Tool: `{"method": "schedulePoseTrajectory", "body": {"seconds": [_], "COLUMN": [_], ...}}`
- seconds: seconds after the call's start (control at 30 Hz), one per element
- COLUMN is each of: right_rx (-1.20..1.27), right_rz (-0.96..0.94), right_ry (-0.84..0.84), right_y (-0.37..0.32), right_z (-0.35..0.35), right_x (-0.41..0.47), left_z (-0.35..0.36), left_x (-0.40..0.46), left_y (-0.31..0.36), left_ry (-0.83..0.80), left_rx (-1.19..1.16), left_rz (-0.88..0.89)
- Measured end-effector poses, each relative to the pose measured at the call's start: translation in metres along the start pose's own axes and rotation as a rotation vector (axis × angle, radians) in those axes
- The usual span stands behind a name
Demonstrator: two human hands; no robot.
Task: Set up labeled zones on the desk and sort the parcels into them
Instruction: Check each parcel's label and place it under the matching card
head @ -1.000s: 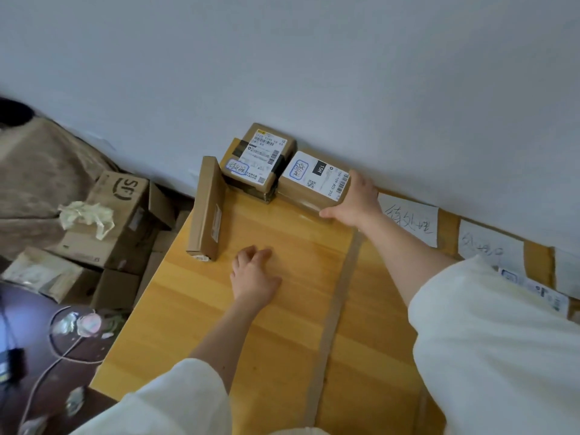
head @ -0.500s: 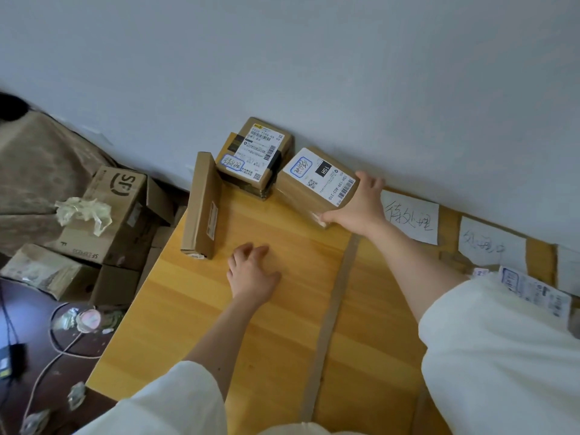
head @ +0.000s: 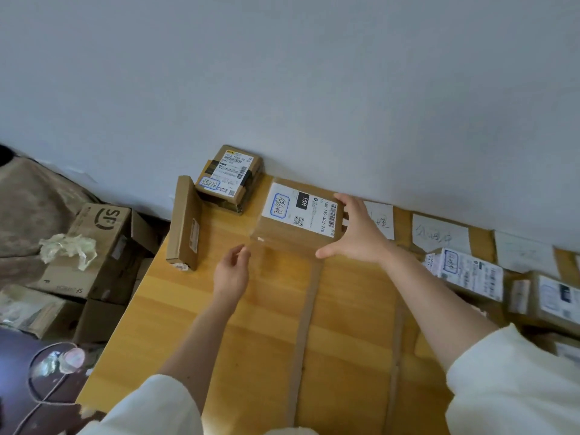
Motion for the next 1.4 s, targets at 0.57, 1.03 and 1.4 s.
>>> {"method": "schedulePoseTrajectory", "body": {"seconds": [0.57,1.03,1.4], "right_rx": [0.173,0.869,0.860], "right_rz": [0.055,0.344,0.269], "right_ry": [0.069,0.211,0.287], "right_y": [0.006,0.014,0.016], "right_z": [-0.034,0.026,0.019], "right_x": [-0.116,-0.156,-0.170], "left_z": [0.023,0.059,0.062], "left_x": [-0.110,-0.149,-0.154], "left_y": [0.019,-0.002,-0.019], "left_ry": [-0.577,-0.644,-0.711], "left_rx": [-0.224,-0.466,-0.342], "left_rz": [-0.153,-0.203,-0.222]}}
Point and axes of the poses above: each hand's wrist, its own x-axis towards the middle knuckle, its own z-axis out of the palm, y = z × x, the point moved 2 cm from there along x, towards the middle knuckle, and after that the axes turned 12 degrees about -z, right-handed, at the moved point
